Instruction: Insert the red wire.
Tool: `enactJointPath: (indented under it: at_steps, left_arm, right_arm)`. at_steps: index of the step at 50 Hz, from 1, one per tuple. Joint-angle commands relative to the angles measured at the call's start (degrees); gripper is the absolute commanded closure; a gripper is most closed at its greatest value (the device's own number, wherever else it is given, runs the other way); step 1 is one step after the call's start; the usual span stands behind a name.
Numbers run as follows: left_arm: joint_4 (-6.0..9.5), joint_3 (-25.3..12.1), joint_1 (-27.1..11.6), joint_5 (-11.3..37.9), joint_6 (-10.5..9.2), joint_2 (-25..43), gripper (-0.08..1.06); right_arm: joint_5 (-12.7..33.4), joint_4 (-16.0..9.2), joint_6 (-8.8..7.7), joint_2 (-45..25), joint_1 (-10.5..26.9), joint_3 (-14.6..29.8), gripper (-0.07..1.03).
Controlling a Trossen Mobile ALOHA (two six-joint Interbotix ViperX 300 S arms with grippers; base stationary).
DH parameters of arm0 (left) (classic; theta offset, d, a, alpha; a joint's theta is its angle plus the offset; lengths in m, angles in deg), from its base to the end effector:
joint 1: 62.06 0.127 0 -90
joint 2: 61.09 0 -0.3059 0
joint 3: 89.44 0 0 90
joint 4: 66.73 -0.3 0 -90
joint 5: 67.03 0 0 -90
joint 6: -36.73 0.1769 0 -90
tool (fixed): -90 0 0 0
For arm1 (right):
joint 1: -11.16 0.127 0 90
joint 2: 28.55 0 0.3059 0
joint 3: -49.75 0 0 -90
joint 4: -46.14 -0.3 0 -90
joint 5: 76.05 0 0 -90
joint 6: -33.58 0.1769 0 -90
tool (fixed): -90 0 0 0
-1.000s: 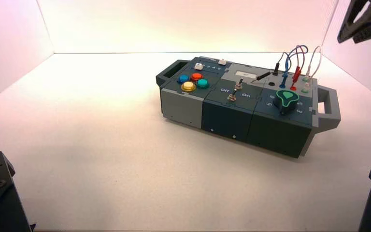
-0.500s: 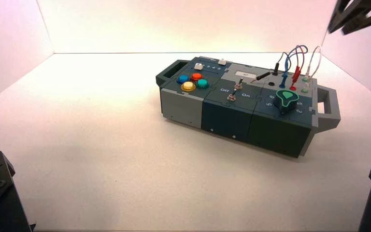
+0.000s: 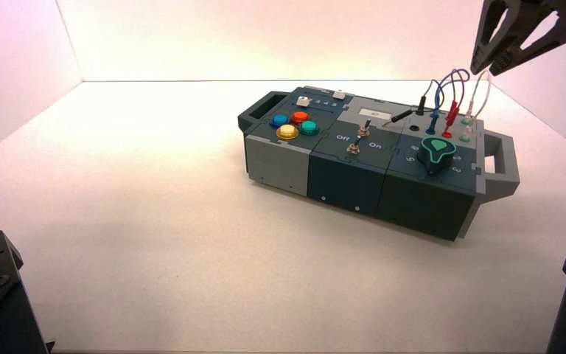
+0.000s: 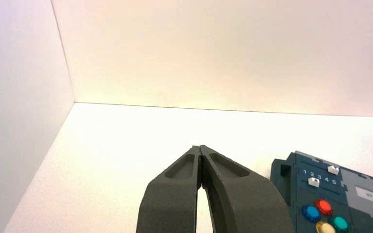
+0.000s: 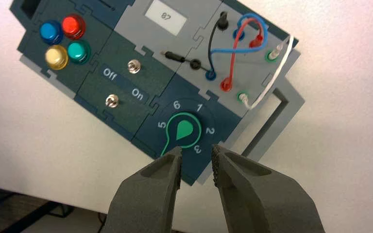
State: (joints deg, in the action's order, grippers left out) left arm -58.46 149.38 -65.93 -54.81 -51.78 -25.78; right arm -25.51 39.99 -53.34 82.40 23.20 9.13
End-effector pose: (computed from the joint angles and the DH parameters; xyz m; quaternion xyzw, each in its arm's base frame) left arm 0.2185 -0.0202 0.2328 -0.0543 0.1437 -0.0403 0.9873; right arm 0.2251 0.0630 0.1460 0.0130 0.5790 0.0843 0.8109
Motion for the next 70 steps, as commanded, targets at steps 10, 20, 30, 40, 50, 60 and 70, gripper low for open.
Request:
enactJointPath:
  at_steps: [10,20,30,40,50,60,70]
  left_arm:
    - [0.09,-1.49,-0.35,-0.35,0.18,0.26,1.01]
    - [0.09,-1.49,-0.35,-0.35,0.18,0.26,1.01]
    - [0.09,-1.49,-0.35,-0.35,0.18,0.26,1.01]
    - [0.09,-1.49,-0.35,-0.44,0.18,0.26,1.01]
    - [0.09,-1.49,-0.35,-0.44,0.18,0.26,1.01]
    - [0.00,-1.49,-0.35,-0.62,0.18,0.26,1.01]
    - [0.00,-1.49,-0.35,-0.70,0.18,0.26,1.01]
  right_arm:
    - [-2.29,1.85,-0.18,-5.27,0.09,2.64,0.61]
    - [-4.39,2.11,-0.18,-7.21,0.09,2.72,0.61]
    - [-5.10,3.60,0.00,-9.49,-0.09,3.08,0.61]
    - [-6.06,4.39,0.00,-11.87,-0.09,3.96,0.61]
    - [-6.42,4.83,0.00,-14.33,-0.09,5.45,0.61]
    - [-6.42,5.45,0.00,-16.08,-0.18,6.24,0.61]
    - [-6.42,5.71,0.09,-16.70,-0.35,6.15,0.61]
